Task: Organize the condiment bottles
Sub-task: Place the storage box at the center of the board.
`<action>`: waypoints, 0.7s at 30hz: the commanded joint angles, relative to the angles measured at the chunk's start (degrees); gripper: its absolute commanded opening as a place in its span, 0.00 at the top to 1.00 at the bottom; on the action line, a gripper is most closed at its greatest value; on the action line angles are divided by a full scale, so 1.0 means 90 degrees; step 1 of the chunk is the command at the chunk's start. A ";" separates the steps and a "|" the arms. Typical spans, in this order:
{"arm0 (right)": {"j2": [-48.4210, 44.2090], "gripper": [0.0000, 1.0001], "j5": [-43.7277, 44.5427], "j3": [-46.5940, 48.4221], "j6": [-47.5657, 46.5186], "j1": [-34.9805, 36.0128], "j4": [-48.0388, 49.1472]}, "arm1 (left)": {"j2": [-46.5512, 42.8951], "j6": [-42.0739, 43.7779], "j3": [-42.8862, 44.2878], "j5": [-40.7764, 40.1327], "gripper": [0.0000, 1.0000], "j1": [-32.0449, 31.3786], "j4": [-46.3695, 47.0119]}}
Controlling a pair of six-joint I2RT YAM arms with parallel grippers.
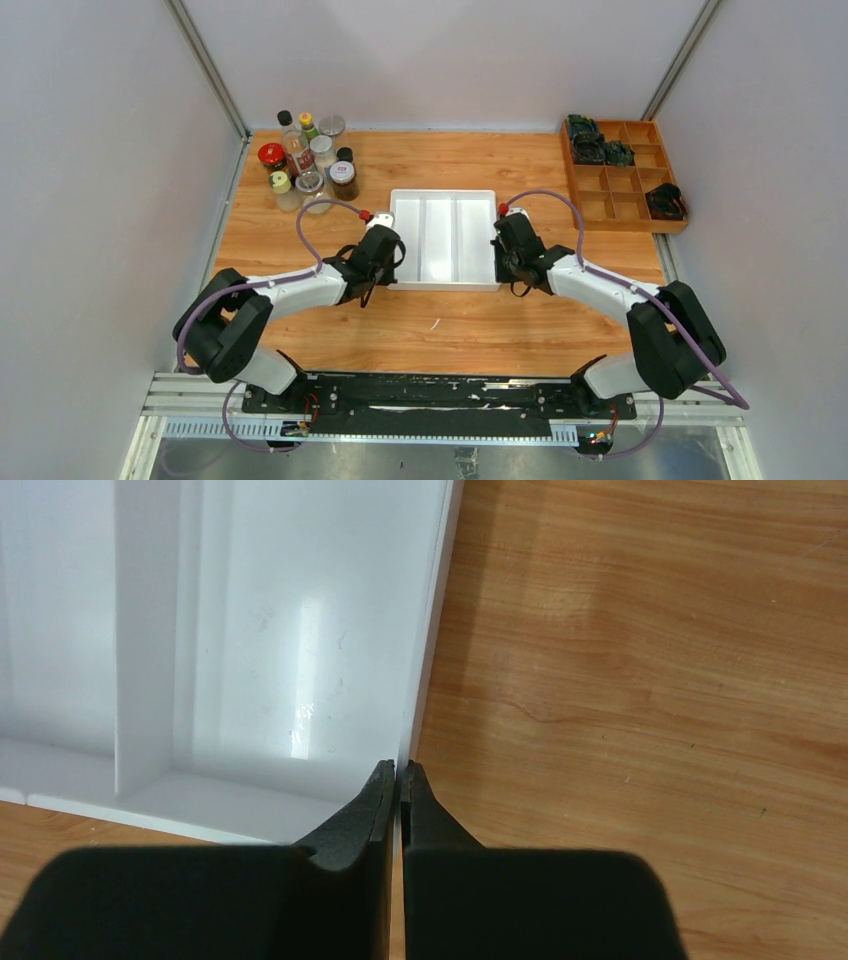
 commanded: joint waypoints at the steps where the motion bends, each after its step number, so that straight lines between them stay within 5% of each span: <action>1: 0.0181 1.00 0.0998 -0.0202 -0.0389 -0.0178 -0.0246 | 0.0064 0.0315 -0.0192 0.0178 0.95 -0.0052 -0.0330; 7: 0.0185 1.00 0.0999 -0.0182 -0.0368 -0.0173 -0.0294 | -0.0016 0.0300 -0.0146 0.0076 0.89 -0.0073 -0.0547; 10: 0.0190 1.00 0.0974 -0.0162 -0.0350 -0.0178 -0.0333 | -0.0065 0.0291 -0.0115 0.0064 0.79 -0.0073 -0.0629; 17: 0.0142 0.67 0.0966 -0.0162 -0.0337 -0.0137 -0.0355 | -0.0117 0.0271 -0.0117 0.0010 0.52 -0.0083 -0.0676; 19: 0.0142 0.64 0.0973 -0.0161 -0.0345 -0.0116 -0.0350 | -0.0084 0.0266 -0.0134 -0.0032 0.39 -0.0084 -0.0672; 21: 0.0142 0.65 0.0975 -0.0163 -0.0343 -0.0111 -0.0347 | -0.0013 0.0248 -0.0126 -0.0053 0.38 -0.0085 -0.0676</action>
